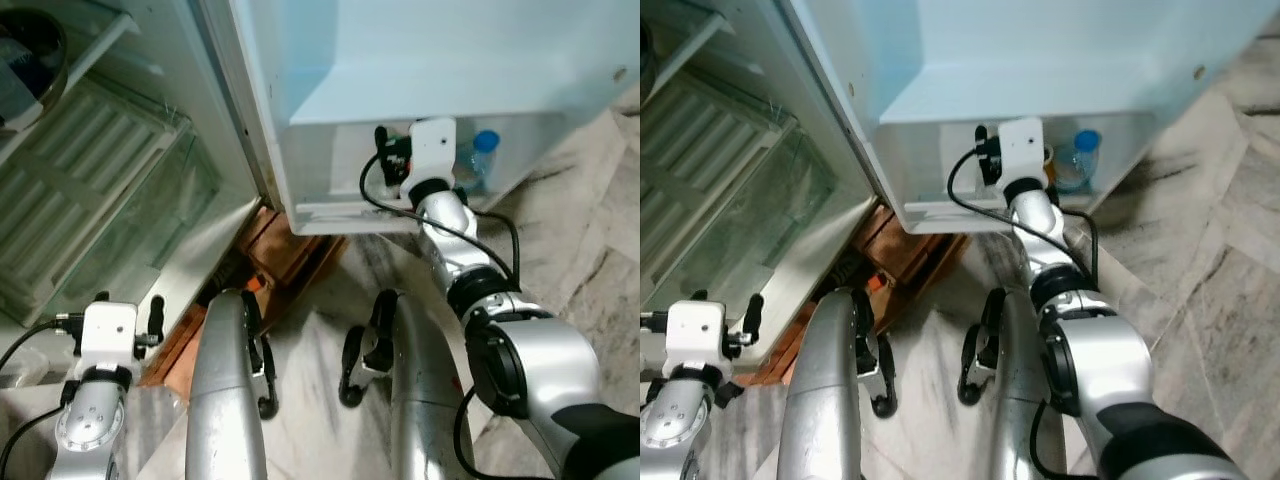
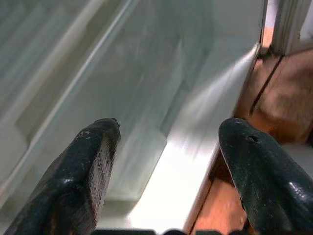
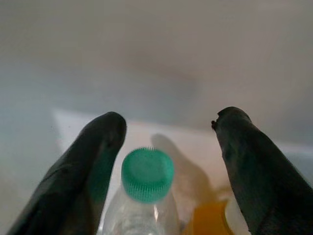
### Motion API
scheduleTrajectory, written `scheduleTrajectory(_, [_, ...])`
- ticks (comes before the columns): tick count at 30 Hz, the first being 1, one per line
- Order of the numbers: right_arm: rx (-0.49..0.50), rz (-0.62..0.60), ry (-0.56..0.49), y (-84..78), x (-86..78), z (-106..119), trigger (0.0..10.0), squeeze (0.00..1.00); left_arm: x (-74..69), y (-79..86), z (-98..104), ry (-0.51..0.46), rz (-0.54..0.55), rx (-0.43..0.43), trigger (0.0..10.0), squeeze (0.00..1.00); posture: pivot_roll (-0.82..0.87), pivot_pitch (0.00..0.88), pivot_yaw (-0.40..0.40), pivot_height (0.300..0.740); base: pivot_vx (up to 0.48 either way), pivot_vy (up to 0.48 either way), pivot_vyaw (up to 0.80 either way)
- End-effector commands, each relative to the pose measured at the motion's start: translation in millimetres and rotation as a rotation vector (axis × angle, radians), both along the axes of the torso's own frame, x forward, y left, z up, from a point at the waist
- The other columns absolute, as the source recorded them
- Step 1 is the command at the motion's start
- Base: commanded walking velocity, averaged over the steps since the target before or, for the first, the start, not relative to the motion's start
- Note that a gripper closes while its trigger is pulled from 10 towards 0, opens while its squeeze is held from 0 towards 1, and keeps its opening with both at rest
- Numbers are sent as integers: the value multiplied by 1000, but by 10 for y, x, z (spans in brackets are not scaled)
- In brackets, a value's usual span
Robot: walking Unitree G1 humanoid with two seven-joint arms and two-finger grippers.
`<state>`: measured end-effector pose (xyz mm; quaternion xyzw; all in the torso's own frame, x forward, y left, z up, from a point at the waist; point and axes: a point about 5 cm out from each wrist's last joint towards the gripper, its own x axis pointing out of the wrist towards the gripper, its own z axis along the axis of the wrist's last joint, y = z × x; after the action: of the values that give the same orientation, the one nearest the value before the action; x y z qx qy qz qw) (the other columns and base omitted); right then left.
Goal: Restocking fridge
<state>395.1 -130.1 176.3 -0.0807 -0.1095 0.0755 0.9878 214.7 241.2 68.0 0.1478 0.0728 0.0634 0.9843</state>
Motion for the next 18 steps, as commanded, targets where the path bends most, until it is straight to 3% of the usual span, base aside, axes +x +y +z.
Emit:
scheduleTrajectory(1, [13, 32, 9, 26, -9, -15, 10000, 1000, -12, 71, -74, 31, 13, -2, 10000, 0, 179, 219, 31, 565, 0, 0, 0])
scheduleTrajectory(4, [-9, 66, 19, 44, -24, -47, 10000, 1000, 101, 45, -70, 21, -12, -13, 10000, 0, 159, 190, 32, 565, 0, 0, 0])
scheduleTrajectory(9, [1, 107, 37, 14, -109, -199, 10000, 1000, 172, 29, -112, 23, -22, -36, 10000, 0, 132, 146, 23, 565, 0, 0, 0])
scheduleTrajectory(15, [32, 106, 50, -94, -342, -516, 10000, 1000, 129, 52, -221, 42, -4, -64, 10000, 0, 98, 101, 23, 565, 0, 0, 0])
scheduleTrajectory(16, [51, 75, 61, -145, -450, -634, 10000, 808, 127, 29, -223, 34, -11, -81, 10000, 0, 88, 79, 21, 565, 0, 0, 0])
scheduleTrajectory(17, [51, 75, 61, -145, -450, -634, 10000, 808, 127, 29, -223, 34, -11, -81, 10000, 0, 88, 79, 21, 565, 0, 0, 0])
scheduleTrajectory(18, [34, 28, 65, -192, -566, -734, 10000, 86, 149, 1, -200, 21, -5, -110, 10000, 0, 83, 74, 21, 565, 0, 0, 0])
